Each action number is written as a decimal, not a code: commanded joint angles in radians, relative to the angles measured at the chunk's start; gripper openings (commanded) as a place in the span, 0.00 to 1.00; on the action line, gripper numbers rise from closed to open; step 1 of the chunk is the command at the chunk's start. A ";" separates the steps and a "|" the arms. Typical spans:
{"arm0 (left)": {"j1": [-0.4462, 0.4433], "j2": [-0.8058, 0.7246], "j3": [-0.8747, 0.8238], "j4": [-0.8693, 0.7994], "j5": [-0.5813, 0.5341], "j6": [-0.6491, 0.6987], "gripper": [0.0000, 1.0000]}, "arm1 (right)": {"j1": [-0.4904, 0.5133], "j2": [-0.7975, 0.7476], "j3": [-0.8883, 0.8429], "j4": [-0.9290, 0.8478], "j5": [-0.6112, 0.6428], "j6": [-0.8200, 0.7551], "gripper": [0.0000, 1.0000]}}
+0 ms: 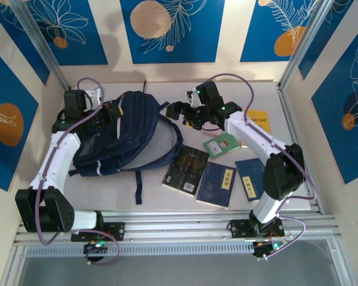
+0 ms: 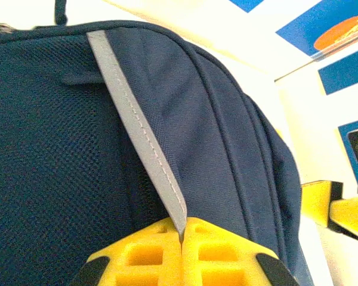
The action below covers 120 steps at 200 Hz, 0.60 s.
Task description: Pack books, pencil case, and school supplies into a backpack
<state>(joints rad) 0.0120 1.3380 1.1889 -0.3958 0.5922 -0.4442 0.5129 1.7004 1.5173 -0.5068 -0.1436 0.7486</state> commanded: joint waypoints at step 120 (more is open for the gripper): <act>0.006 -0.019 -0.174 0.227 -0.053 -0.052 0.00 | -0.290 0.611 0.575 -0.569 0.455 -0.160 0.99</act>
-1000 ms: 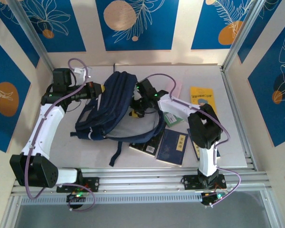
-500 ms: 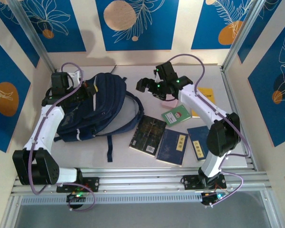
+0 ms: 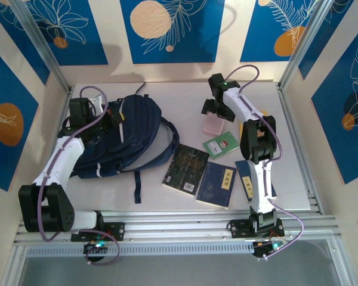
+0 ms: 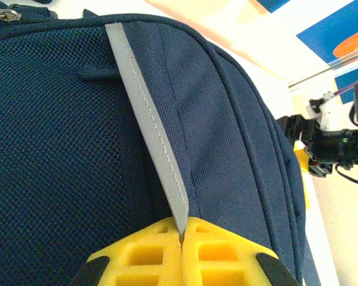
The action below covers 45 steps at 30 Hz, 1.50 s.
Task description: Pack books, pencil case, and school supplies into a backpack
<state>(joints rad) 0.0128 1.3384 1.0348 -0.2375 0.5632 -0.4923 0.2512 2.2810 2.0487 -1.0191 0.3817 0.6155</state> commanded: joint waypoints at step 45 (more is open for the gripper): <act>-0.027 0.096 0.009 0.011 -0.017 -0.007 0.39 | 0.037 0.054 0.114 -0.044 -0.133 -0.031 0.77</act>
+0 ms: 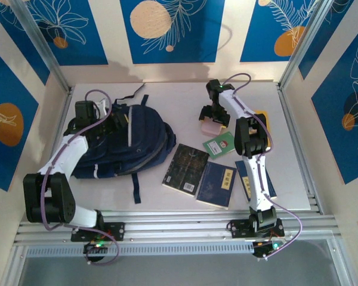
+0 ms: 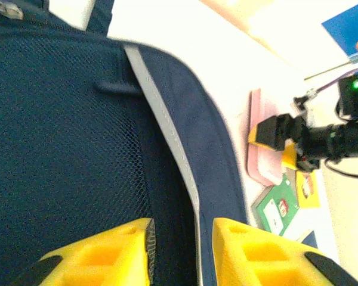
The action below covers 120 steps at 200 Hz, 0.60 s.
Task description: Pack books, pencil case, and school supplies into a backpack
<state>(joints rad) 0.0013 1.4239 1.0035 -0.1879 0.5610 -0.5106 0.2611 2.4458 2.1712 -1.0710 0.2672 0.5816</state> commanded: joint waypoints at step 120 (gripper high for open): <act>-0.193 -0.012 0.273 -0.182 0.131 -0.049 0.73 | 0.373 -0.671 -0.562 0.471 -0.134 -0.197 0.75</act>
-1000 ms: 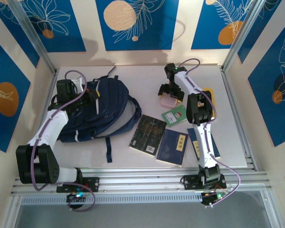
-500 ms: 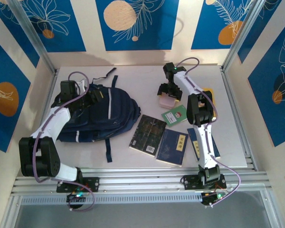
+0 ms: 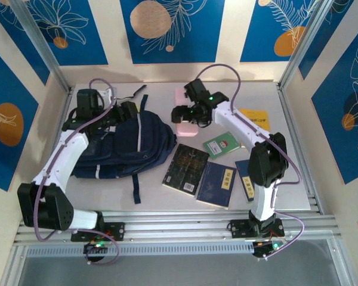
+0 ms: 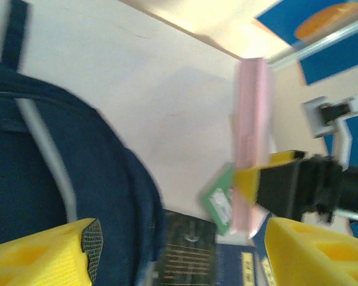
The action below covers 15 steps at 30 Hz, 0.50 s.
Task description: Pack books, pencil case, and school supplies into a backpack
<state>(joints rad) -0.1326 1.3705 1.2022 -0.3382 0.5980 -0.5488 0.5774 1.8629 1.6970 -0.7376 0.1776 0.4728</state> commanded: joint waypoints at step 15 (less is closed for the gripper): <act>-0.147 0.170 0.130 -0.015 0.081 -0.025 0.73 | 0.179 -0.221 -0.254 0.269 -0.113 -0.144 0.75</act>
<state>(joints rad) -0.2516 1.4918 1.3018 -0.3836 0.6621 -0.5510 0.7097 1.6955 1.4693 -0.5304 0.0994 0.3679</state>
